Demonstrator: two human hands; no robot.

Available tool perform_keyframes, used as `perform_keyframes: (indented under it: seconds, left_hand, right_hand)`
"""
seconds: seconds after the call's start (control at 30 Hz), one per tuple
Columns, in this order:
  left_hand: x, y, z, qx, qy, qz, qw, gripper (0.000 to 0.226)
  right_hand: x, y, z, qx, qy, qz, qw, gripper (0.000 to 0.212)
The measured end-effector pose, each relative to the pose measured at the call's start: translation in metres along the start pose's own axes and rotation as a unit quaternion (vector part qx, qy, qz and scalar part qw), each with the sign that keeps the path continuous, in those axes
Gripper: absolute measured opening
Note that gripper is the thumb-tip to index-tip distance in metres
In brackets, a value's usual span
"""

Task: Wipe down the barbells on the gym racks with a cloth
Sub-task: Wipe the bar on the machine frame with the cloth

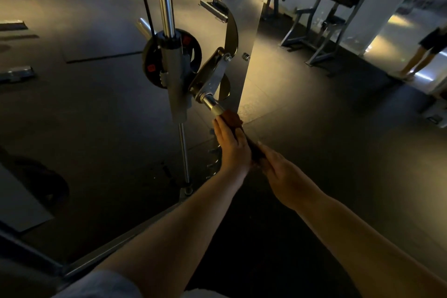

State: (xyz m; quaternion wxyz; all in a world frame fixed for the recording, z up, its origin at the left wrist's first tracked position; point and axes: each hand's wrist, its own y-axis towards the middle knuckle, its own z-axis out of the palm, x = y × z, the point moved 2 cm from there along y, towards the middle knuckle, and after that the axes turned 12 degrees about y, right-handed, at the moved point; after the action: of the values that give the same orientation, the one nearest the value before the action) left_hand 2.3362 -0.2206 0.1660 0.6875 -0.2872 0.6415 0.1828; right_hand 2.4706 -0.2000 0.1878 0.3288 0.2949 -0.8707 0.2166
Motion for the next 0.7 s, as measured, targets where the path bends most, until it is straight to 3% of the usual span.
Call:
perform_keyframes:
  seconds: [0.2,0.43,0.7]
  left_hand:
    - [-0.01,0.032,-0.006,-0.042,0.004,-0.006,0.999,0.066]
    - [0.008,-0.033,0.024,-0.018,-0.05,-0.008,0.999,0.069]
    - [0.004,-0.011,0.015,-0.027,-0.022,-0.017,0.999,0.066]
  right_hand:
    - [-0.007,-0.018,-0.004,-0.004,-0.031,0.03,0.999,0.051]
    - [-0.01,-0.024,-0.006,0.005,-0.014,0.003,1.0,0.053]
    - [-0.02,-0.058,-0.014,0.028,-0.012,0.03,0.999,0.053]
